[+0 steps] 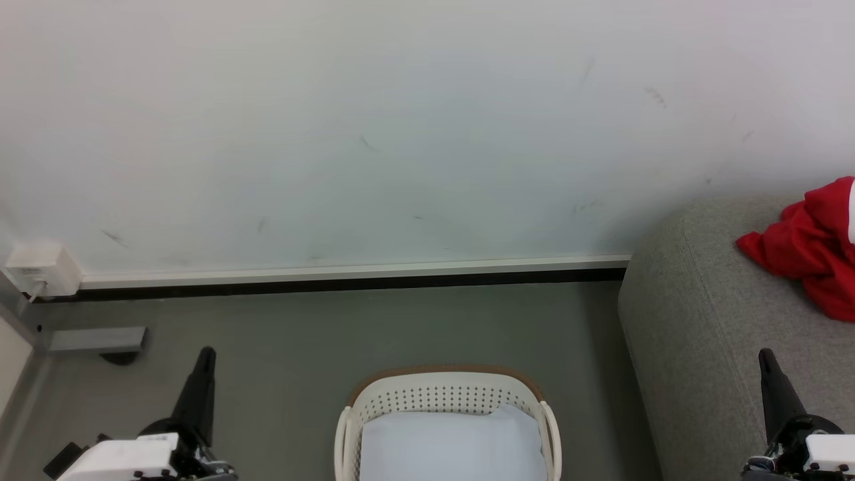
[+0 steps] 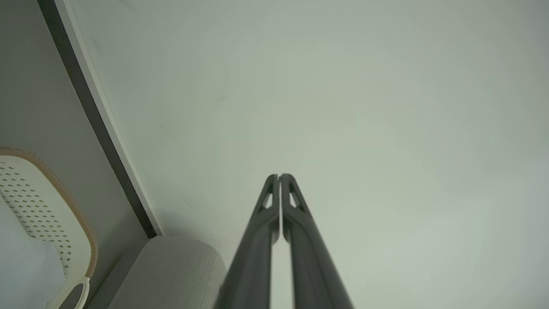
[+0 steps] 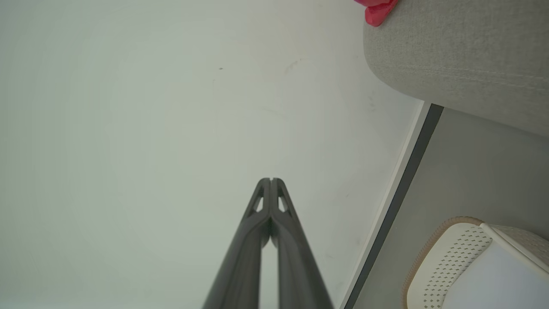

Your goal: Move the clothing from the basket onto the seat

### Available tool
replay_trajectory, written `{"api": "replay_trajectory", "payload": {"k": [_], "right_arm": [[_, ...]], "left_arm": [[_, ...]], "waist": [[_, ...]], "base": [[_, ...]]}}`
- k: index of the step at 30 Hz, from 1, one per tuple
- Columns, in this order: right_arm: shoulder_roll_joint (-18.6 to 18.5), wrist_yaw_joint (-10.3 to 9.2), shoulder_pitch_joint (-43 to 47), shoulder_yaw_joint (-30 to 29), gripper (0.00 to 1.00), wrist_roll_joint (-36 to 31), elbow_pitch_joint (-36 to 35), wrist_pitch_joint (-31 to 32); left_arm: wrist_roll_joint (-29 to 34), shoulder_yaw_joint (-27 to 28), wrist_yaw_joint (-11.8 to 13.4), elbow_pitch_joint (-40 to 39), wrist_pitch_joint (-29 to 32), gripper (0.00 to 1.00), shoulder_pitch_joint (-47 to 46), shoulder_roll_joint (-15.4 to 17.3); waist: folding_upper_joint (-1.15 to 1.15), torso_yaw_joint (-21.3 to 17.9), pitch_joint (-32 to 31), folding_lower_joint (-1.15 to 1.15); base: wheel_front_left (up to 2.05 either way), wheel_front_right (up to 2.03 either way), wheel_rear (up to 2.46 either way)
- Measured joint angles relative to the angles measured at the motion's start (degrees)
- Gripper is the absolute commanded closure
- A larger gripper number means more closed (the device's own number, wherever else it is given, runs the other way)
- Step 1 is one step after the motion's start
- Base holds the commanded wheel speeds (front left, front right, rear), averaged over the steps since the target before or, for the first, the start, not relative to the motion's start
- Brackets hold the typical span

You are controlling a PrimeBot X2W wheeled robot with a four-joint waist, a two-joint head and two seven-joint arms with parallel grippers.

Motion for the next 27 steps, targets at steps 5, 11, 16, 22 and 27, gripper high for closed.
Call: {"api": "replay_trajectory", "payload": {"k": [5,11,16,22,27], "right_arm": [[-0.05,0.0,0.0,0.07,1.0,0.04,-0.01,-0.11],[-0.12,0.0,0.0,0.15,1.0,0.07,-0.01,-0.23],[-0.18,0.0,0.0,0.24,1.0,0.09,-0.01,-0.24],[-0.22,0.0,0.0,0.34,1.0,0.22,-0.02,-0.41],[-0.26,0.0,0.0,0.43,1.0,0.24,-0.02,-0.42]], "left_arm": [[0.0,0.0,0.01,0.0,0.0,1.0,0.0,0.0],[0.0,0.0,0.01,0.0,0.0,1.0,0.0,0.0],[0.0,0.0,0.01,0.0,0.0,1.0,-0.01,0.0],[0.0,0.0,0.01,-0.01,0.0,1.0,-0.01,0.0],[0.0,0.0,0.01,-0.01,0.0,1.0,-0.01,0.0]], "waist": [[0.0,0.0,0.0,0.0],[0.0,0.0,0.0,0.0],[0.0,0.0,0.0,0.0],[0.0,0.0,0.0,0.0],[0.0,0.0,0.0,0.0]], "base": [[0.0,0.0,0.0],[0.0,0.0,0.0],[0.0,0.0,0.0],[0.0,0.0,0.0],[0.0,0.0,0.0]]}}
